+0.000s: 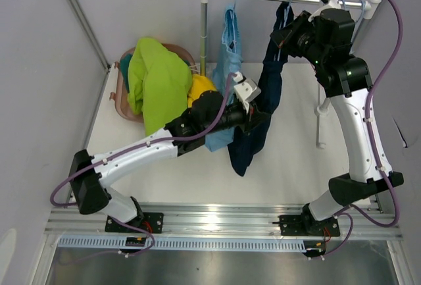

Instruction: Remove the shorts from the hanger

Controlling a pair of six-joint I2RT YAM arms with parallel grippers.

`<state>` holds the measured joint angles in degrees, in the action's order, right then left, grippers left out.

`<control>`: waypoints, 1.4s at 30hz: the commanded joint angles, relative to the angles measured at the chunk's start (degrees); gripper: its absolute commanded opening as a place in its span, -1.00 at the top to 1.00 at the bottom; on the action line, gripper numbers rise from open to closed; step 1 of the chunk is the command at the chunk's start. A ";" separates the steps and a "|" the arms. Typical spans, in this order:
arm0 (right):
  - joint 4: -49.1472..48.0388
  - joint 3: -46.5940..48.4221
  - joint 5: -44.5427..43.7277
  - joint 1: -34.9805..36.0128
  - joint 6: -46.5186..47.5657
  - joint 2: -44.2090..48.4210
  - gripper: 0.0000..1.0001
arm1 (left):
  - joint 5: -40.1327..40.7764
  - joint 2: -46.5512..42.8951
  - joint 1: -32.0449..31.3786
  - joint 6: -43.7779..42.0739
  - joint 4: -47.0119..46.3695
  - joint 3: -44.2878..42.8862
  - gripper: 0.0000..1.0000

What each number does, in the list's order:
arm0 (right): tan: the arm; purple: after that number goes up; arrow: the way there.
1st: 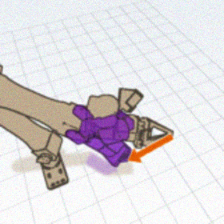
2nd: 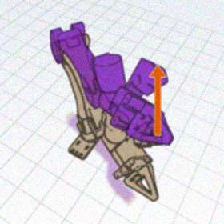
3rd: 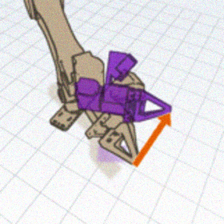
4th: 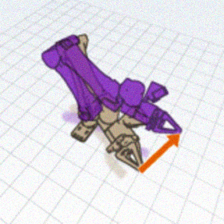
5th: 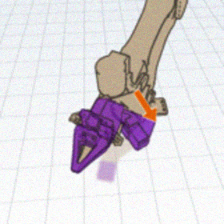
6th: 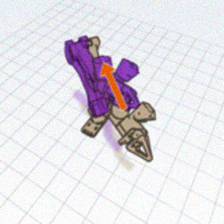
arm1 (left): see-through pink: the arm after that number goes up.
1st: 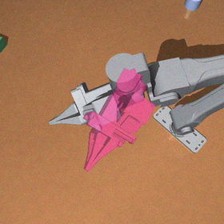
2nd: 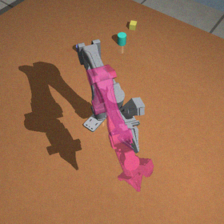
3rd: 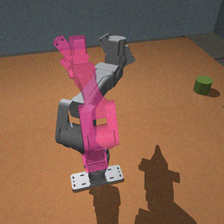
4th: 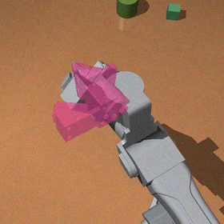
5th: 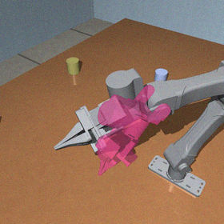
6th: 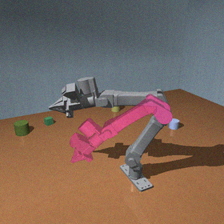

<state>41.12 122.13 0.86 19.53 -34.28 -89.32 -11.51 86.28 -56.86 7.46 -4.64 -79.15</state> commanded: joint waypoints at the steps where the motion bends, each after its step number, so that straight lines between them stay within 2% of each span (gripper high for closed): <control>1: -4.39 3.29 1.68 -2.91 0.09 1.35 1.00 | 2.63 -6.20 -5.16 -0.70 -2.73 8.98 1.00; 2: -4.04 5.30 2.82 -3.79 0.09 0.56 1.00 | 4.54 -9.17 -6.76 -0.52 -3.43 11.28 1.00; 3: -3.60 6.45 3.44 -5.19 0.09 -0.67 1.00 | 5.70 -10.68 -8.25 -0.17 -4.66 17.57 1.00; 6: -2.63 9.70 5.02 -6.87 -0.08 -2.52 1.00 | 9.38 -14.82 -14.67 2.55 -7.64 23.33 1.00; 7: -2.28 10.23 5.20 -7.66 -0.26 -2.70 1.00 | 10.01 -15.43 -16.86 4.82 -8.88 28.04 1.00; 10: -2.27 9.36 5.90 -8.02 -0.87 -2.00 1.00 | 11.24 -15.18 -17.50 8.70 -11.00 29.85 1.00; 13: -4.99 2.26 7.40 -7.75 -2.54 2.21 1.00 | 16.67 -12.46 -17.41 6.08 -8.20 25.99 1.00; 14: -5.44 0.41 7.31 -7.23 -3.07 3.44 1.00 | 18.61 -11.23 -17.23 4.68 -7.23 21.11 1.00; 16: -5.35 -3.71 7.75 -6.44 -3.60 6.68 1.00 | 22.91 -6.16 -15.14 1.69 -3.63 17.04 1.00; 17: -4.83 -4.61 7.92 -5.56 -3.51 7.66 1.00 | 22.93 -4.30 -13.90 1.42 -2.31 10.14 1.00; 19: -2.55 -7.23 8.71 -4.68 -3.60 10.72 1.00 | 23.19 0.87 -10.14 0.71 0.77 5.79 1.00; 20: -1.93 -8.47 8.98 -3.37 -3.77 12.05 1.00 | 23.46 2.47 -8.98 0.45 1.65 -1.37 1.00; 23: -0.26 -15.06 10.38 -1.43 -5.00 18.01 1.00 | 24.69 9.59 -4.15 -0.34 7.70 -12.75 1.00; 24: 0.01 -16.90 10.73 -0.90 -5.53 19.52 1.00 | 24.87 11.52 -3.00 -0.43 11.46 -22.18 1.00; 25: 0.01 -19.70 11.17 -0.90 -6.23 20.93 1.00 | 24.95 13.63 -0.73 -0.35 13.85 -25.49 1.00; 26: 0.10 -20.25 11.18 -0.90 -6.23 22.85 1.00 | 24.69 17.74 0.25 -0.08 16.22 -28.83 1.00; 27: 0.88 -20.17 10.92 -0.98 -5.89 23.05 1.00 | 24.43 19.35 0.96 0.01 20.86 -36.78 1.00; 28: 1.84 -19.48 10.39 -1.07 -4.40 22.79 1.00 | 24.43 20.41 1.40 -0.17 22.47 -38.25 1.00; 30: 3.69 -15.53 9.95 -1.60 -3.08 20.69 1.00 | 23.38 19.11 1.14 0.26 22.84 -37.05 1.00; 32: 3.79 -13.41 10.03 -3.09 -1.84 18.93 1.00 | 23.37 15.34 -0.79 0.97 21.09 -28.12 1.00; 34: 2.83 -10.78 11.17 -5.54 -1.23 15.85 1.00 | 25.47 7.79 -4.46 0.36 17.66 -22.82 1.00; 35: 2.39 -9.90 11.79 -6.25 -1.05 14.71 1.00 | 26.96 5.15 -5.97 0.27 17.22 -16.45 1.00; 38: 0.89 -6.12 13.72 -9.15 -0.79 9.61 1.00 | 30.13 -3.82 -10.01 2.20 21.41 -11.40 1.00; 42: -0.34 -1.37 14.52 -11.61 -0.78 3.55 1.00 | 33.91 -12.26 -14.24 2.65 29.06 -12.95 1.00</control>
<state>43.44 117.30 13.37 9.43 -36.14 -82.94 17.06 83.92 -70.63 9.08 23.55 -89.21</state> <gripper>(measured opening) 0.047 0.025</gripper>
